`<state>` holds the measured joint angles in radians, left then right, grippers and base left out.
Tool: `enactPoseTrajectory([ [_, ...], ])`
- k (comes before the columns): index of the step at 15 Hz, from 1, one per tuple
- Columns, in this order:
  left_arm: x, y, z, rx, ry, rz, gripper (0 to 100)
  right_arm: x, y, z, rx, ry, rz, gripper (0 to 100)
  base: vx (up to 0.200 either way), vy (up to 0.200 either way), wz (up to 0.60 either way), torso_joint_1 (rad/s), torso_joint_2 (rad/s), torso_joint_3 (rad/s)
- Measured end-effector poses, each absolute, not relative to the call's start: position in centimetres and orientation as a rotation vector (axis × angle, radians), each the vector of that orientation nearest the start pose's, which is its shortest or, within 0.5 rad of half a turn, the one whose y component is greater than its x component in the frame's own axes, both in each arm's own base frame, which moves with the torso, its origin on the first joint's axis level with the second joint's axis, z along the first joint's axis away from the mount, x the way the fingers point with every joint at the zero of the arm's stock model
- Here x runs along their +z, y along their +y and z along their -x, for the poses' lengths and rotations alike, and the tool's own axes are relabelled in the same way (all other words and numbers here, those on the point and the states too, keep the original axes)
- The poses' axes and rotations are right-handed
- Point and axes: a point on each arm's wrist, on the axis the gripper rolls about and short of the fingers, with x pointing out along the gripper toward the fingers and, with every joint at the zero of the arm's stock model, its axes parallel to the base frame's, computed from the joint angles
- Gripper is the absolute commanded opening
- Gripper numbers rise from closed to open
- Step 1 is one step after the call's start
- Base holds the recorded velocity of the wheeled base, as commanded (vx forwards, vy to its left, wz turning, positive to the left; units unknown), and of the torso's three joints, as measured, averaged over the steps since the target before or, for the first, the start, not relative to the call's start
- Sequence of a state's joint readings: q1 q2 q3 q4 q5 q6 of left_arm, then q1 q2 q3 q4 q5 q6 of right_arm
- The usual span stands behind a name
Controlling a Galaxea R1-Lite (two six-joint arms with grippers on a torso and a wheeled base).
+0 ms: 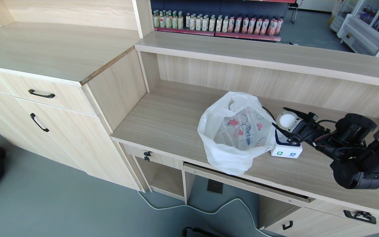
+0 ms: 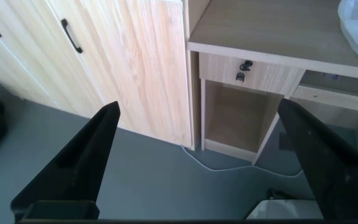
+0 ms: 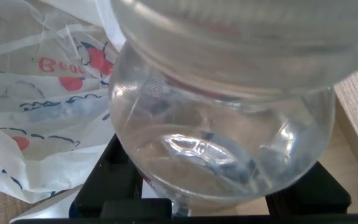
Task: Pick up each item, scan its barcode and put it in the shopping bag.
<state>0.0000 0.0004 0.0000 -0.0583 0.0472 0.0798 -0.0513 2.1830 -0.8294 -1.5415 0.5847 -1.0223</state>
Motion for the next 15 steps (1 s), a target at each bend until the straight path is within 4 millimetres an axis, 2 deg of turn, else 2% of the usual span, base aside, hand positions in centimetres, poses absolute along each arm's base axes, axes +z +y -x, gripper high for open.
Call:
enactPoseTrajectory([
  [11,8.1,0.1,2.3,0.05,-0.056,-0.078,100,10.7,-0.3,-38.3,0.409,-0.438,1.036,0,0.0,0.0,0.0,0.0,0.0,0.0],
  [13,8.2,0.1,2.3,0.05,-0.056,-0.078,100,11.9,-0.3,-38.0,0.404,-0.443,0.969,0,0.0,0.0,0.0,0.0,0.0,0.0],
  [15,8.2,0.1,2.3,0.05,-0.056,-0.078,100,14.2,-0.7,-37.2,0.377,-0.435,0.876,0,0.0,0.0,0.0,0.0,0.0,0.0],
])
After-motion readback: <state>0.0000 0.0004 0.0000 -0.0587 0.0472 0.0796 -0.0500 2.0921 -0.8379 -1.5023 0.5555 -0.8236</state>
